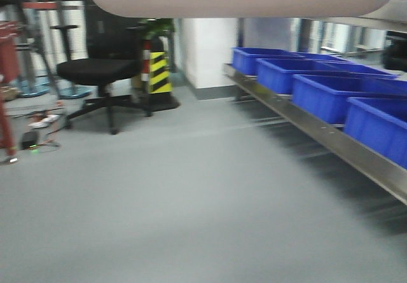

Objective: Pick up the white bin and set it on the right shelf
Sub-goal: 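Carry the bin with both grippers toward the steel shelf rack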

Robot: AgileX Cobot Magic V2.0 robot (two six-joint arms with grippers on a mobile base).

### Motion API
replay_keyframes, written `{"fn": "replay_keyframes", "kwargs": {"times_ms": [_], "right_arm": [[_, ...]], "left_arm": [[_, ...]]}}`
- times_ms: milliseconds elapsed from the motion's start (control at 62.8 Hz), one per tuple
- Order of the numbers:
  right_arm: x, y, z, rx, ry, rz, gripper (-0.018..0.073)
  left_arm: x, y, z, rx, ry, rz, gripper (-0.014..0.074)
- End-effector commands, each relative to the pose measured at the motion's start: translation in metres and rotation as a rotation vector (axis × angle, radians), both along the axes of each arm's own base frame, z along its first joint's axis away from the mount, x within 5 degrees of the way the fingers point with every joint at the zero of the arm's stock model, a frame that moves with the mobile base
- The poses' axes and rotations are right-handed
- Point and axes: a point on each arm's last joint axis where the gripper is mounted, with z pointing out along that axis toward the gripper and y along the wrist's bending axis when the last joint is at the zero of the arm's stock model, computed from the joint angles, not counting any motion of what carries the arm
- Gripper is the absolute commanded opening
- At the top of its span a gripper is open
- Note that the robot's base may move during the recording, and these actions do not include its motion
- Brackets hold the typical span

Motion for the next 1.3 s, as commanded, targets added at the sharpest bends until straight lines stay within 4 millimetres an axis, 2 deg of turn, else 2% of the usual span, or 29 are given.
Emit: {"fn": "replay_keyframes", "kwargs": {"times_ms": [0, 1289], "right_arm": [[-0.0154, 0.0148, 0.026, 0.07, -0.131, 0.142, 0.0069], [-0.0154, 0.0148, 0.026, 0.07, -0.131, 0.141, 0.0069]], "left_arm": [[-0.039, -0.0148, 0.038, -0.152, -0.139, -0.281, -0.0127], [-0.039, -0.0148, 0.038, -0.152, -0.139, -0.281, -0.0127]]}}
